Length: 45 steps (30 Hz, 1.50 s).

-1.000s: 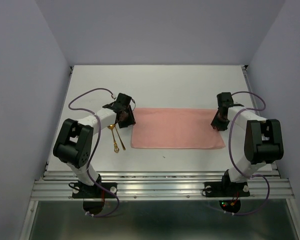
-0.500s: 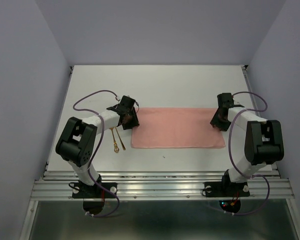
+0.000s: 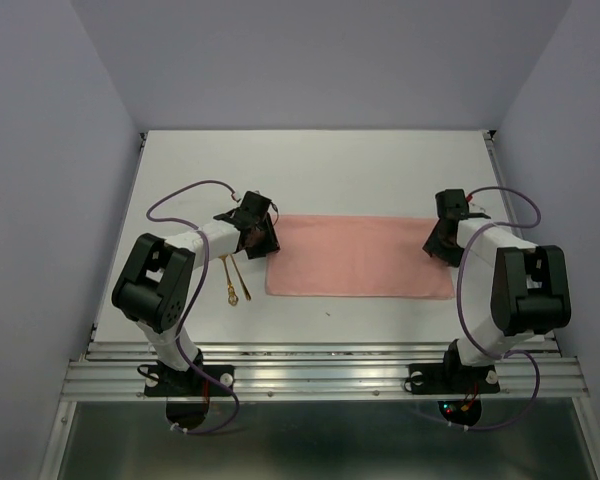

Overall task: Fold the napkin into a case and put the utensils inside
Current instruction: Pick up the rectangle-folded napkin from the center of the board.

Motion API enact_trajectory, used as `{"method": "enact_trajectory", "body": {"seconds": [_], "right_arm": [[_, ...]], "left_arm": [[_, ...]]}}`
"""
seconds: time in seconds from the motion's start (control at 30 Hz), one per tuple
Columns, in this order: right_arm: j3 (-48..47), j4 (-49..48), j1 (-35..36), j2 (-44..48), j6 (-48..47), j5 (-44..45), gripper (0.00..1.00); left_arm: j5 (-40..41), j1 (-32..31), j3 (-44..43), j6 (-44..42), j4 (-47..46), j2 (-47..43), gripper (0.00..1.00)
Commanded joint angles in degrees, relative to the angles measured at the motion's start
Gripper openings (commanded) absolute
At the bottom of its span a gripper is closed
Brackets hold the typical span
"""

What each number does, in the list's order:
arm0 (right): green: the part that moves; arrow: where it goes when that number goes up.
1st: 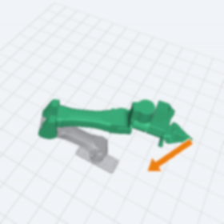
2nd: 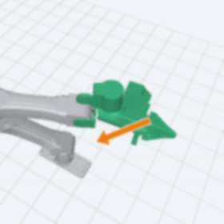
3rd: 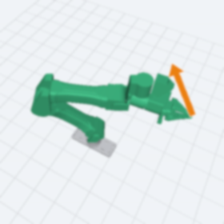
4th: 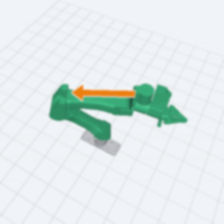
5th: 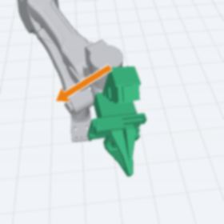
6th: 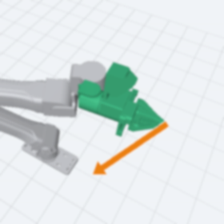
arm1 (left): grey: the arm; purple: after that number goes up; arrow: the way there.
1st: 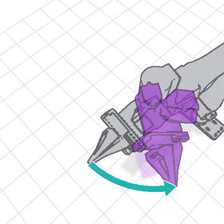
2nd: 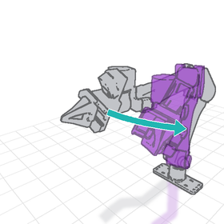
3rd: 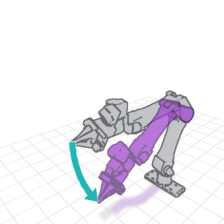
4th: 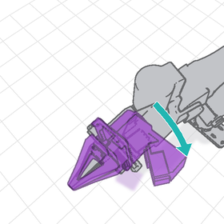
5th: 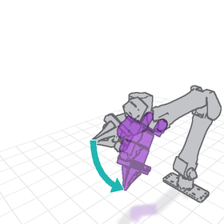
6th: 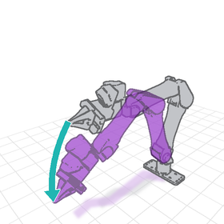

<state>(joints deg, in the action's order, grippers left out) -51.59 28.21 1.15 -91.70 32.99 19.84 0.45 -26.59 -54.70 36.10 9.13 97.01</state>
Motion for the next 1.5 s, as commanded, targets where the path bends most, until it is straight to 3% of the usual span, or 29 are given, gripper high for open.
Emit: {"method": "enact_trajectory", "body": {"seconds": [0.0, 0.23, 0.5, 0.6, 0.7, 0.77, 1.03, 1.47], "right_arm": [[0.8, 0.7, -0.4, 3.9, 0.9, 3.3, 0.59], [0.5, 0.4, -0.9, 1.9, 0.9, 3.2, 0.62], [3.3, -2.7, -2.6, 0.3, 1.1, 2.2, 0.46], [3.1, -2.6, -2.6, 0.4, 1.0, 2.4, 0.35], [3.3, -2.7, -2.6, 1.0, 0.5, 1.2, 0.06], [3.3, -3.3, -2.6, 1.5, 0.1, -0.4, 0.01], [0.9, -0.3, -1.3, 8.2, -1.2, -5.3, 0.01], [-11.9, 6.5, 18.3, 6.0, 5.9, -5.0, 0.01]], "left_arm": [[0.1, -0.3, 2.1, 0.0, 0.4, 1.3, 0.49], [-0.2, -0.3, 2.1, -0.1, -0.2, 1.3, 0.49], [-0.7, -0.4, 1.6, -0.2, -0.5, 1.8, 0.49], [-2.1, -0.4, 1.3, -0.2, -0.4, 2.0, 0.49], [-2.2, -0.4, 1.3, -0.3, -0.5, 1.8, 0.49], [-2.3, -0.6, 1.3, -0.2, -0.6, 1.8, 0.49], [-4.3, -3.9, -0.2, 1.7, -2.7, 4.1, 0.49], [-4.7, -4.3, -0.4, 2.1, -3.4, 4.1, 0.49]]}}
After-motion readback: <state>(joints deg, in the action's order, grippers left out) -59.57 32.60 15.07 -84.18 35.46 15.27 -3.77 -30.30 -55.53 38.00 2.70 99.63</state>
